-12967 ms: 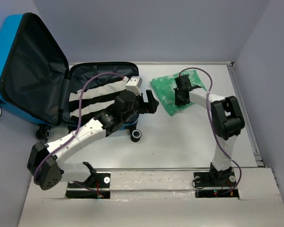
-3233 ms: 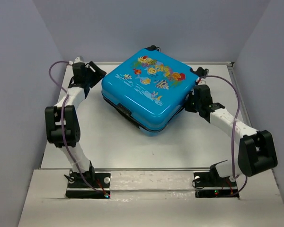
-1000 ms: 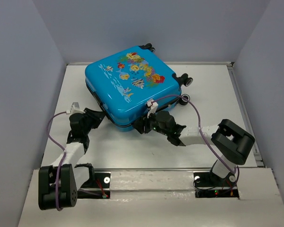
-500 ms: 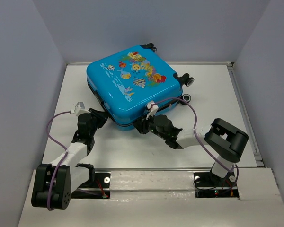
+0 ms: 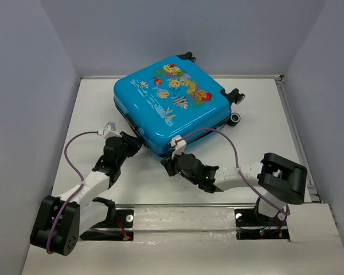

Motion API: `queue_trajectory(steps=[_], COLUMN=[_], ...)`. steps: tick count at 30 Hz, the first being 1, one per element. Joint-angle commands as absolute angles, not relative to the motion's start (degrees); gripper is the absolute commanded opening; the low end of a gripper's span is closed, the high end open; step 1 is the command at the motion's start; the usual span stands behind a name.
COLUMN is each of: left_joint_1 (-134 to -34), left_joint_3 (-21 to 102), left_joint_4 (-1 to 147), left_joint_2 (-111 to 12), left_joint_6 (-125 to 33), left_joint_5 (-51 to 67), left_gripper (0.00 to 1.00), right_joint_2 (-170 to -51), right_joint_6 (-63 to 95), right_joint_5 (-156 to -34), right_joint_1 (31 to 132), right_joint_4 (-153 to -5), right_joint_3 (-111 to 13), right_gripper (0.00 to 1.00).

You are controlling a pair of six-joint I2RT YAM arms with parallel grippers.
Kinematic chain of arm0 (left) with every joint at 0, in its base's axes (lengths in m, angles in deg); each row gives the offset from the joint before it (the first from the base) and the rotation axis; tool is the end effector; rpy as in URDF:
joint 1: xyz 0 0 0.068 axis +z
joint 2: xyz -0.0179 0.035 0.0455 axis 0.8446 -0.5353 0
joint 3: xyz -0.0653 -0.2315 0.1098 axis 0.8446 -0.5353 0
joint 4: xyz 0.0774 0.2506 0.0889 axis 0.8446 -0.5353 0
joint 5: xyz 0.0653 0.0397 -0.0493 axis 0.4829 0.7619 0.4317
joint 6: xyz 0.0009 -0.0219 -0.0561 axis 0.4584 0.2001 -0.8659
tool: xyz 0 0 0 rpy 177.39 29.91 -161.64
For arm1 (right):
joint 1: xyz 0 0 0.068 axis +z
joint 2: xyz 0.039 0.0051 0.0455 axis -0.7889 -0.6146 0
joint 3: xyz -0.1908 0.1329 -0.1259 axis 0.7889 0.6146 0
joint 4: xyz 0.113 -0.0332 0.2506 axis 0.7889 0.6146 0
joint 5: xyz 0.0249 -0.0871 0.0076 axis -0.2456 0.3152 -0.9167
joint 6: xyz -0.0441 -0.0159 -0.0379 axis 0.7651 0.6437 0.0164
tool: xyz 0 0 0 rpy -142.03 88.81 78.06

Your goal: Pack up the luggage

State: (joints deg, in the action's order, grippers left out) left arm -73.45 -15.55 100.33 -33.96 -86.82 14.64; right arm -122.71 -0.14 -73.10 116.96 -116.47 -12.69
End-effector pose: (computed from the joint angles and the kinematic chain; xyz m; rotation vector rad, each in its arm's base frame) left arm 0.2281 -0.0660 0.1707 -0.5676 1.8076 -0.8535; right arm 0.1583 0.3109 0.1583 -0.5219 1.8709 0.8128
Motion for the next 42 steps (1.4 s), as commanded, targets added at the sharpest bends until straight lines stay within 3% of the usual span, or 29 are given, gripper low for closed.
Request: queue_trajectory(steps=[1, 10, 14, 22, 29, 31, 32, 33, 34, 35, 36, 37, 39, 42], left_joint_1=[-80.8, -84.0, -84.4, -86.2, -86.7, -86.6, -86.6, -86.6, -86.5, -86.1, -85.8, -85.4, -84.4, -83.4], left_joint_3=[-8.9, -5.4, -7.5, -10.8, -11.8, -11.6, -11.2, -10.1, -9.2, -8.3, -5.9, -4.3, 0.5, 6.2], left_joint_4=[104.7, 98.5, 98.4, 108.1, 108.5, 107.8, 106.5, 104.8, 100.6, 97.9, 92.0, 91.9, 81.1, 75.7], left_joint_2=[-34.9, -35.1, -37.3, -42.3, -42.3, -41.6, -40.1, -38.9, -37.7, -36.3, -33.4, -32.0, -27.6, -22.6], left_joint_6=[-88.4, -82.3, -80.6, -81.9, -79.9, -79.3, -78.8, -78.0, -76.1, -74.9, -72.8, -72.8, -70.1, -67.8], left_joint_5=[6.9, 3.1, 1.1, -2.5, -1.1, -1.1, 0.4, 1.5, 2.7, 4.3, 7.6, 9.1, 13.8, 20.7], left_gripper=[0.25, 0.25, 0.25, 0.23, 0.21, 0.22, 0.23, 0.26, 0.42, 0.5, 0.67, 0.68, 0.84, 0.89], right_joint_2=[-121.6, -118.3, -122.1, -131.9, -131.2, -128.4, -127.0, -125.6, -122.2, -120.4, -117.0, -117.0, -112.4, -106.7], right_joint_6=[-2.8, -2.9, -1.5, -1.9, -0.6, -0.5, -1.1, -2.0, -2.9, -5.0, -6.5, -6.5, -7.4, -8.8], right_joint_5=[-69.6, -65.4, -57.5, -55.2, -53.3, -53.6, -54.4, -55.6, -57.0, -58.1, -58.8, -58.7, -58.9, -57.3], right_joint_1=[127.2, 130.8, 130.8, 130.8, 130.8, 130.8, 130.8, 130.8, 130.8, 130.8, 130.8, 130.8, 130.8, 129.6], right_joint_4=[-103.1, -90.4, -82.6, -83.9, -97.4, -97.7, -96.9, -95.4, -93.4, -88.8, -83.3, -83.3, -76.2, -69.8], right_joint_3=[-17.4, -25.0, -37.7, -55.1, -49.5, -44.3, -42.4, -40.6, -39.1, -36.6, -35.8, -35.3, -33.9, -32.3], right_gripper=[0.07, 0.07, 0.07, 0.07, 0.08, 0.18, 0.38, 0.51, 0.61, 0.78, 0.84, 0.86, 0.92, 0.95])
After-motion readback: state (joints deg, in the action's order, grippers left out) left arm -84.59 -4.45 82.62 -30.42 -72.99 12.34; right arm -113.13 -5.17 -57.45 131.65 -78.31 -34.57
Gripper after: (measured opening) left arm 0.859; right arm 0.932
